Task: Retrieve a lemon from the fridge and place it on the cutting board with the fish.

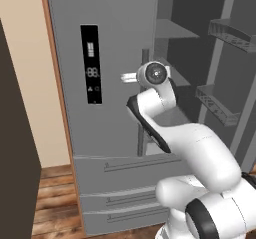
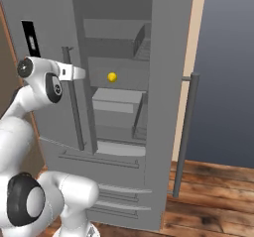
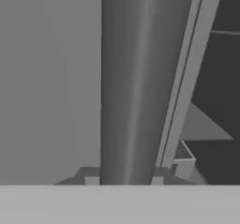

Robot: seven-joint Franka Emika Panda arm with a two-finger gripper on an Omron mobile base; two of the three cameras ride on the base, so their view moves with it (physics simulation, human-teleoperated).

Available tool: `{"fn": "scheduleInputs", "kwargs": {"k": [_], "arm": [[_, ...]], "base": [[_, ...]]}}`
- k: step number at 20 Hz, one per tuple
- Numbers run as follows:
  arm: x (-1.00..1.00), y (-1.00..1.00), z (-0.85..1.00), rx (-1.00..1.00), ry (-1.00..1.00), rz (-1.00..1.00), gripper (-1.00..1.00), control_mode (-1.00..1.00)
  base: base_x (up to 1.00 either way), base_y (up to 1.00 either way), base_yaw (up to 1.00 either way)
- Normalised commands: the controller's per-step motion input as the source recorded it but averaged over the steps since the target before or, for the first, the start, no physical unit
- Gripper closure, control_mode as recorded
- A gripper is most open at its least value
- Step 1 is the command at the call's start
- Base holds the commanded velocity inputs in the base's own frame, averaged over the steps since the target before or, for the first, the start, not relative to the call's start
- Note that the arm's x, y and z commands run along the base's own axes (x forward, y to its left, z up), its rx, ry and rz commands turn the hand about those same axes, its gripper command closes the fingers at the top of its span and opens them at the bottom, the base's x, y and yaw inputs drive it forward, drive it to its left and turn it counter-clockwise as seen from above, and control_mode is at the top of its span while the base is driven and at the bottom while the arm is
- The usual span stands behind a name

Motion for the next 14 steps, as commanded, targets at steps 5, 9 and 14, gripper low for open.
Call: {"fn": "scheduleInputs", "kwargs": {"k": [5,9,14], "arm": [[-0.75,0.59,0.00,-0.06,0.04,-0.16,1.00,-1.00],[-0.88,0.74,0.00,-0.09,0.18,-0.21,1.00,-1.00],[-0.85,0.75,0.00,-0.08,0.23,-0.26,1.00,-1.00]], "base": [[0.00,0.00,0.00],[0.00,0.00,0.00],[0.00,0.00,0.00]]}}
